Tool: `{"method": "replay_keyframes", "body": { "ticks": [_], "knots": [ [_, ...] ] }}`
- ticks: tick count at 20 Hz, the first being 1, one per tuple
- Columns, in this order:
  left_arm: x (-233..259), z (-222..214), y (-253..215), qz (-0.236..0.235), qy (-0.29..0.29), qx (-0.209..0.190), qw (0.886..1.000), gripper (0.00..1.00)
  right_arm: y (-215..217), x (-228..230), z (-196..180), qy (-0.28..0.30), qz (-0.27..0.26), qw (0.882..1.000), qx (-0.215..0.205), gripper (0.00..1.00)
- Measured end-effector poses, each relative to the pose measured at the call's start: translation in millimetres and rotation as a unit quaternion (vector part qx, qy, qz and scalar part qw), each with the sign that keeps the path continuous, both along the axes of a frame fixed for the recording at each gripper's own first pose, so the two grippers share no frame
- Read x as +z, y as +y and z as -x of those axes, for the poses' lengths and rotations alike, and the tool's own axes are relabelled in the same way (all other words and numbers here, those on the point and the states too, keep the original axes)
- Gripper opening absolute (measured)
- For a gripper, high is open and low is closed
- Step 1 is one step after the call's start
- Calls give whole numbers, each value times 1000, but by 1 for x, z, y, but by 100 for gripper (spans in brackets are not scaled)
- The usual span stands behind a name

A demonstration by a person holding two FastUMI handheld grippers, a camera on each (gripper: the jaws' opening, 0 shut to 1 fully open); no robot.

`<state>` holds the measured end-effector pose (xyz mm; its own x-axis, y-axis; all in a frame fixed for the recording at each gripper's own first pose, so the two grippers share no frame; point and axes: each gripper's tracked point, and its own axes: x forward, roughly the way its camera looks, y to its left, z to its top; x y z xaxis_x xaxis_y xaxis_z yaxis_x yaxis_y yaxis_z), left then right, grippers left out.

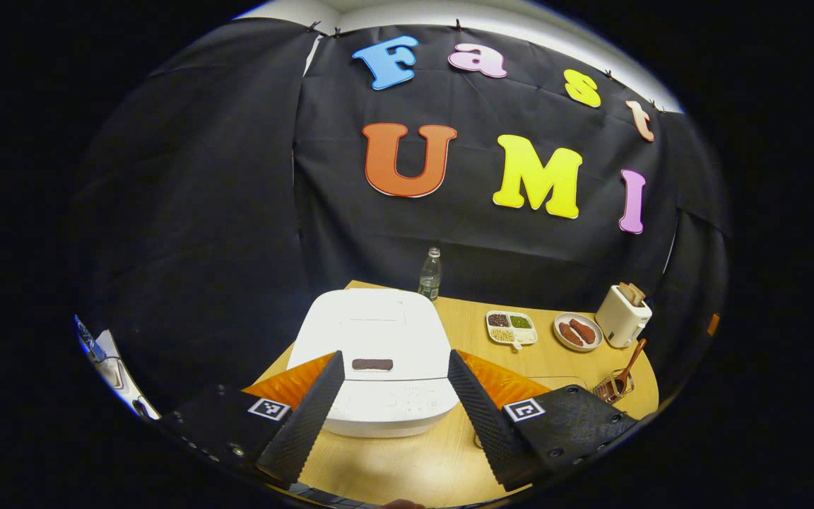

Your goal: Close the left gripper, press the button to open the rice cooker; take a wooden spoon from the chopstick holder with the right hand, scoop a spoonful of rice and pour it into the rice cooker, then put the wooden spoon back into the chopstick holder.

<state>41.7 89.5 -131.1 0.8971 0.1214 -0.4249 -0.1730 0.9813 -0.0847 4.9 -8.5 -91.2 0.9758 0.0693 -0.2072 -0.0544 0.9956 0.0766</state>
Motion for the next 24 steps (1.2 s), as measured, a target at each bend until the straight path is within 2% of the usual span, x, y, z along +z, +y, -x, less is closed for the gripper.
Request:
{"method": "replay_keyframes", "body": {
  "ticks": [2,8,10,13,16,24],
  "knots": [
    [24,14,-13,12,-29,-5,999,94,5,9,0,-9,-5,1000,2,100],
    [73,60,-42,10,-81,-26,996,94,12,38,19,-36,-12,999,-4,100],
    [89,74,-54,17,-106,-31,994,94,11,38,28,-36,-11,999,-12,100],
    [105,88,-71,18,-146,-53,988,94,23,29,34,-27,-2,1000,-2,100],
    [104,97,-76,4,-152,-64,986,94,38,34,33,-38,8,999,8,99],
    [99,104,-90,2,-149,-83,985,94,76,47,40,-63,39,997,35,100]
  ]
}}
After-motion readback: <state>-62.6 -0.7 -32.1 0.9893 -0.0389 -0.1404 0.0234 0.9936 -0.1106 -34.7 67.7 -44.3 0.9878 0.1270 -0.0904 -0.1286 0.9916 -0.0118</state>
